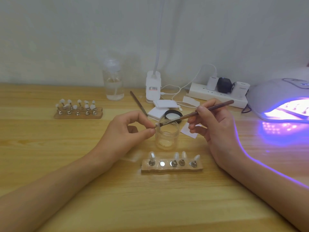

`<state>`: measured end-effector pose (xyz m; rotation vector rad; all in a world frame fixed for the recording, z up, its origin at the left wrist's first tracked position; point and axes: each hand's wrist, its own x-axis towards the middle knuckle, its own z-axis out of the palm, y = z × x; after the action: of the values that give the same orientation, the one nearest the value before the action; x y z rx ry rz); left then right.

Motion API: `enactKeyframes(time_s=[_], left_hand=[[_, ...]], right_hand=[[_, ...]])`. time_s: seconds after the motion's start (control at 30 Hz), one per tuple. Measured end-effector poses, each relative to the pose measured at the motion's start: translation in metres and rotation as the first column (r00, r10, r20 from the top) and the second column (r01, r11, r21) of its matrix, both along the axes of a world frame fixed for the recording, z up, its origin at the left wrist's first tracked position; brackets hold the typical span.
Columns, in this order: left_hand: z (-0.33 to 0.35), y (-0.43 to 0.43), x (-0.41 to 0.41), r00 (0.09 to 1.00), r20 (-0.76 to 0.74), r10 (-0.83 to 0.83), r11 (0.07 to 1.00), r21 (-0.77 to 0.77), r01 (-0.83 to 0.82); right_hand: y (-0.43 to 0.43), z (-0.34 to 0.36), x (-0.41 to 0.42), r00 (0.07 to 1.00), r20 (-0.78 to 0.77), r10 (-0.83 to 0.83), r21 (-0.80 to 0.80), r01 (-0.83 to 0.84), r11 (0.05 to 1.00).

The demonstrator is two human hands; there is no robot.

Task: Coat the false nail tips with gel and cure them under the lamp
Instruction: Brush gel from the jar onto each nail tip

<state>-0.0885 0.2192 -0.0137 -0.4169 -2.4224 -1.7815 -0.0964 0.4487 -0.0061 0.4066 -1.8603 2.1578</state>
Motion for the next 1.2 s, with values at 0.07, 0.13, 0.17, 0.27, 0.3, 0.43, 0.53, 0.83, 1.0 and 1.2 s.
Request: enactKeyframes(time_s=[0.07, 0.13, 0.17, 0.27, 0.3, 0.43, 0.53, 0.83, 1.0, 1.2], left_hand=[[0.0004, 0.0002, 0.0001, 1.0, -0.002, -0.005, 1.0, 0.014, 0.005], [0.0007, 0.0005, 0.0002, 1.0, 0.001, -0.007, 1.0, 0.017, 0.007], [0.0006, 0.0003, 0.0002, 1.0, 0.003, -0.006, 1.0, 0.013, 0.006], [0.0004, -0.0002, 0.0003, 1.0, 0.002, -0.01, 1.0, 0.002, 0.01], [0.0006, -0.0002, 0.0006, 1.0, 0.0, -0.013, 1.0, 0.003, 0.013], [0.0019, 0.0006, 0.0016, 1.0, -0.002, -0.025, 0.999, 0.02, 0.025], [0.002, 0.0006, 0.0012, 0.999, -0.01, -0.031, 0.999, 0.032, 0.031], [-0.0012, -0.0011, -0.0017, 0.998, -0.03, -0.047, 0.999, 0.026, 0.048], [-0.002, -0.0012, -0.0016, 0.998, -0.039, -0.045, 0.999, 0.023, 0.046], [-0.0014, -0.0016, -0.0005, 0.996, -0.072, -0.056, 0.998, 0.033, 0.058]], right_hand=[[0.0012, -0.0006, -0.0006, 1.0, 0.011, -0.023, -0.017, 0.023, 1.0], [0.001, 0.0008, -0.0005, 1.0, 0.002, 0.002, -0.057, -0.002, 0.998], [0.0005, 0.0015, -0.0006, 1.0, -0.007, 0.022, -0.062, -0.022, 0.998], [-0.0009, 0.0008, -0.0003, 0.999, -0.016, 0.034, -0.023, -0.034, 0.999], [-0.0003, -0.0002, -0.0004, 1.0, -0.009, 0.014, -0.009, -0.014, 1.0], [0.0024, -0.0002, -0.0007, 1.0, -0.001, -0.012, -0.045, 0.012, 0.999], [0.0008, 0.0008, -0.0005, 0.999, -0.023, 0.048, -0.049, -0.049, 0.998], [0.0017, -0.0001, -0.0017, 0.999, -0.024, 0.047, -0.068, -0.048, 0.997], [0.0023, -0.0015, -0.0011, 1.0, -0.004, -0.002, -0.014, 0.002, 1.0], [0.0008, -0.0003, -0.0019, 0.999, -0.002, 0.038, -0.046, -0.038, 0.998]])
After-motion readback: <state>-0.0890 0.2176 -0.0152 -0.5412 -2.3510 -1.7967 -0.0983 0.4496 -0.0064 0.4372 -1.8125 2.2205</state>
